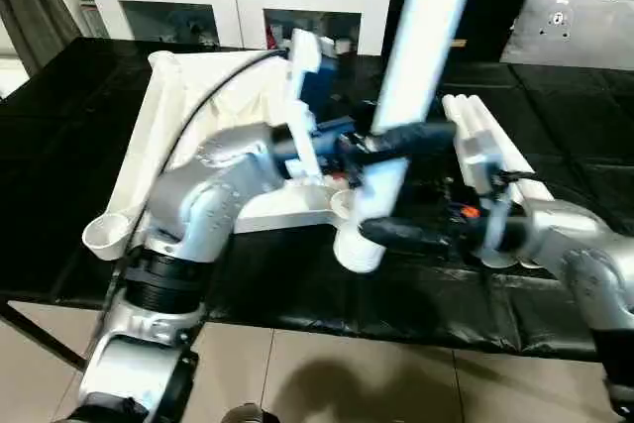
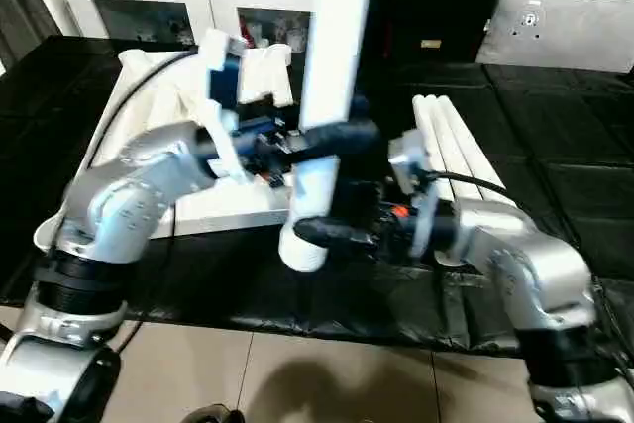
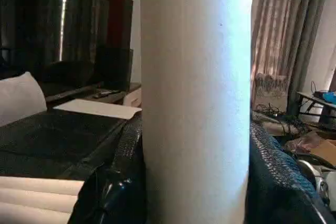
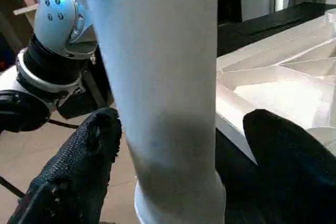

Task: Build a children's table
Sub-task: Pick table leg

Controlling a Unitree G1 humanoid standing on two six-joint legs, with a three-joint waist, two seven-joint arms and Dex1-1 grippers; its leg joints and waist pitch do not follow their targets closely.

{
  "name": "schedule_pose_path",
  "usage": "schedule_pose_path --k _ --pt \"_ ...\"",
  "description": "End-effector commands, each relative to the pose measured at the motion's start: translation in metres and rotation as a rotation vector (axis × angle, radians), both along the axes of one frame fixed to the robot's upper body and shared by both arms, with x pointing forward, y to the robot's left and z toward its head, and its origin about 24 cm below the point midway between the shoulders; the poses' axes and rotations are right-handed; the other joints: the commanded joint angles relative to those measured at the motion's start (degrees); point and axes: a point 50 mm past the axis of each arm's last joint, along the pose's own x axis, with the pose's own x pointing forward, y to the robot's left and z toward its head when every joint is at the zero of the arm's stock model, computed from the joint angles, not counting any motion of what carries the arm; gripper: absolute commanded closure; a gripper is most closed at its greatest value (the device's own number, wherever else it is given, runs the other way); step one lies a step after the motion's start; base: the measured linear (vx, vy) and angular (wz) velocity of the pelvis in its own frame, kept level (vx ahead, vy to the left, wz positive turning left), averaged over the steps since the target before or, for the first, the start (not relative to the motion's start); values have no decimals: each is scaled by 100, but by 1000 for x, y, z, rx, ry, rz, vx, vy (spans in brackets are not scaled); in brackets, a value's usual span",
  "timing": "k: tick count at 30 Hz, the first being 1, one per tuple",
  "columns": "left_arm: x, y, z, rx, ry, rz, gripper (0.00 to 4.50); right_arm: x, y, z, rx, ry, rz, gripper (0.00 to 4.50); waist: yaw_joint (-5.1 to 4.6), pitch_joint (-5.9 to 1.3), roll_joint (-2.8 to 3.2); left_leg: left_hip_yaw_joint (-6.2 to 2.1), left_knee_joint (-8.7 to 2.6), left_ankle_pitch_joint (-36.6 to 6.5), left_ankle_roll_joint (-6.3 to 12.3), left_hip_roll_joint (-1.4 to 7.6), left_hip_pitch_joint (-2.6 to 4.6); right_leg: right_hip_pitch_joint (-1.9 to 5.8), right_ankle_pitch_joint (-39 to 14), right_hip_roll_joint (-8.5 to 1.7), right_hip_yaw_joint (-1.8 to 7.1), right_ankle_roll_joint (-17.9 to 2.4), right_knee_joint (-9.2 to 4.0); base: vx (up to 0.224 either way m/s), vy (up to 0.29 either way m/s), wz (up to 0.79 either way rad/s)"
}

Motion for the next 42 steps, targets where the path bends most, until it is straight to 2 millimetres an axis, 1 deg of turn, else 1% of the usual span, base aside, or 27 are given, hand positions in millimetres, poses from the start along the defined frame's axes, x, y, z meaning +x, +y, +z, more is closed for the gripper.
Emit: schedule_pose_path --k 1,5,8,9,10,12,13,14,18,21,22,23,25,26,27,28,35,36,37,38,39,40,42 --pt "-3 -1 3 -6 -35 -4 265 4 1 0 -21 -32 -7 44 13 -376 -111 35 -303 -818 210 130 137 289 -497 -310 122 -1240 -439 0 0 0" --pt "-3 -4 2 -4 -38 1 265 5 4 -3 -33 -50 -14 44 11 -377 -122 40 -299 -829 228 123 133 296 -472 -308 121 -1258 -438 0 0 0" --pt "-4 -5 2 -11 -37 3 265 6 7 -5 -33 -46 -8 44 11 -380 -116 38 -297 -791 259 127 135 295 -409 -303 119 -1263 -430 0 0 0" --pt "-4 -5 2 -12 -38 2 265 6 7 -5 -32 -46 -7 74 8 -381 -128 41 -293 -781 279 124 133 298 -380 -304 120 -1276 -425 0 0 0" --pt "-4 -5 2 -12 -38 2 265 6 7 -5 -32 -46 -7 74 10 -383 -126 39 -294 -773 286 125 133 299 -378 -305 119 -1280 -425 0 0 0" --pt "-4 -5 2 -14 -35 0 265 6 8 -6 -27 -44 -3 88 10 -381 -119 37 -293 -786 292 128 135 298 -397 -304 118 -1276 -424 0 0 0" --pt "-5 -6 1 -15 -33 0 265 6 8 -6 -22 -41 1 113 10 -379 -120 39 -294 -799 289 128 137 294 -409 -301 117 -1280 -428 0 0 0" --pt "-5 -6 1 -15 -33 0 265 6 8 -6 -21 -41 2 113 10 -380 -121 38 -293 -803 288 128 136 297 -408 -302 117 -1282 -425 0 0 0" --pt "-6 -7 -1 -10 -31 -1 265 6 10 -6 -8 -39 12 159 11 -381 -114 38 -294 -835 277 130 137 295 -466 -305 116 -1270 -431 0 0 0" --pt "-6 -7 -2 -5 -32 2 265 5 10 -6 -3 -38 17 171 9 -381 -113 35 -295 -844 277 130 137 295 -461 -302 115 -1272 -428 0 0 0" --pt "-6 -7 -2 -5 -32 2 265 5 10 -6 -3 -38 17 193 10 -383 -112 34 -296 -836 279 133 141 293 -446 -299 114 -1272 -426 0 0 0" --pt "-6 -7 -2 -4 -32 3 265 5 10 -6 -3 -38 19 193 9 -384 -115 34 -293 -813 285 130 139 296 -406 -300 115 -1278 -423 0 0 0" --pt "-6 -7 -2 -4 -32 3 265 5 10 -6 -1 -36 21 213 11 -386 -110 36 -289 -803 295 128 137 299 -382 -300 116 -1280 -423 0 0 0" --pt "-6 -8 -2 -3 -32 3 265 5 10 -7 0 -33 22 213 10 -386 -115 35 -290 -797 296 129 136 301 -375 -302 115 -1282 -421 0 0 0" --pt "-6 -8 -3 -1 -32 1 265 4 10 -7 2 -30 23 235 14 -386 -113 37 -288 -797 298 127 139 300 -384 -303 115 -1285 -422 0 0 0" --pt "-6 -8 -3 1 -32 1 266 4 10 -7 3 -28 23 240 13 -385 -117 38 -287 -794 303 125 137 299 -387 -301 116 -1286 -423 0 0 0" --pt "-7 -9 -5 14 -36 -2 266 3 9 -8 6 -24 28 249 11 -381 -105 32 -297 -876 268 133 142 292 -534 -304 113 -1266 -434 0 0 0" --pt "-7 -9 -5 15 -36 -1 266 3 9 -8 6 -24 26 215 9 -379 -107 33 -297 -894 259 131 144 289 -550 -302 113 -1263 -437 0 0 0" --pt "-7 -9 -6 17 -37 0 266 4 9 -8 2 -24 21 195 9 -380 -109 32 -298 -888 258 131 143 290 -541 -302 114 -1259 -436 0 0 0" --pt "-6 -9 -6 20 -37 2 266 4 9 -9 8 -11 20 195 11 -381 -108 32 -298 -893 260 131 145 289 -550 -303 114 -1259 -440 0 0 0" --pt "-6 -9 -6 22 -38 5 266 4 9 -8 19 3 24 178 9 -379 -110 31 -300 -891 261 128 142 291 -565 -303 115 -1249 -441 0 0 0" --pt "-6 -9 -7 23 -38 6 266 4 8 -7 28 12 27 178 10 -382 -108 30 -298 -875 266 130 144 293 -532 -300 116 -1248 -435 0 0 0" --pt "-5 -9 -7 26 -39 7 266 4 8 -6 34 12 23 148 11 -383 -108 30 -297 -865 274 130 140 295 -510 -304 114 -1255 -433 0 0 0"
